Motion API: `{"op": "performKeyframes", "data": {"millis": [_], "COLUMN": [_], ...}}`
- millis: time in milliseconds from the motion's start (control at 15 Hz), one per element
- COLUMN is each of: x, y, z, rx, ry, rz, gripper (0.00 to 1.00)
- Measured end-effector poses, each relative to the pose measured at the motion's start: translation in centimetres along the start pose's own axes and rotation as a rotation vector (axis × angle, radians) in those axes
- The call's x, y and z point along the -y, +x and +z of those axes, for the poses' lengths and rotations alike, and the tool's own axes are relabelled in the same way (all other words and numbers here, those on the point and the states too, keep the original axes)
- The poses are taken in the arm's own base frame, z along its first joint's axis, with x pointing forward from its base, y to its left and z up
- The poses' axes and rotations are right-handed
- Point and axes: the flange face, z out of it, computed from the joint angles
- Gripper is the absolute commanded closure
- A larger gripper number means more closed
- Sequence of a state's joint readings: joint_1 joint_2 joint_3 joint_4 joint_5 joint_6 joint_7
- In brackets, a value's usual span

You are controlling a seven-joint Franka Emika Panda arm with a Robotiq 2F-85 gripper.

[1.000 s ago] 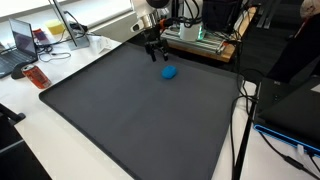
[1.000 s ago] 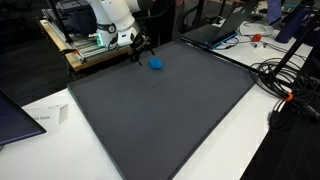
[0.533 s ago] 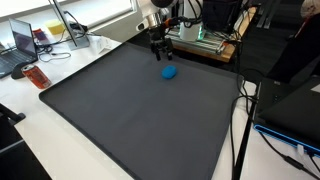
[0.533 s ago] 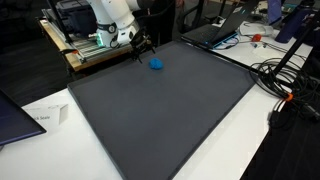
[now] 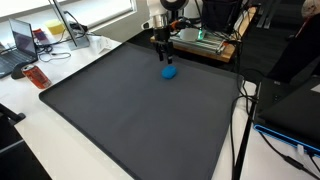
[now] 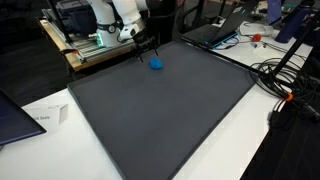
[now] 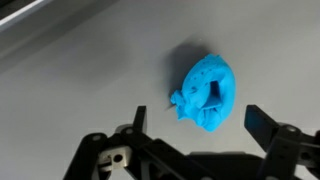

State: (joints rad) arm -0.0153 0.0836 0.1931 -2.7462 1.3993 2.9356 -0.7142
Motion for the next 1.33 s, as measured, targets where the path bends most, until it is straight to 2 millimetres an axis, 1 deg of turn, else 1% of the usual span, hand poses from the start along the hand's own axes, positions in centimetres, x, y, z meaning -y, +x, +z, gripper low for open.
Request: {"op": "performKeyframes", "data": {"millis": [200,400,733,933,1333], "x": [0.6,1.0,0.6,-0.1,-2.8], "y": [-1.1,-1.9,-2.0,-1.4,2.0], "z": [0.4,0.4,0.5,0.7,0.0], "rx": [-0.022,-0.042,-0.035,0.003,0.098], "ry": [-0.028,-0.033,-0.009,0.030,0.019], "rz": [0.053,0.102,0.146,0.148,0.122], "gripper": [0.00,0.00,0.00,0.00,0.00]}}
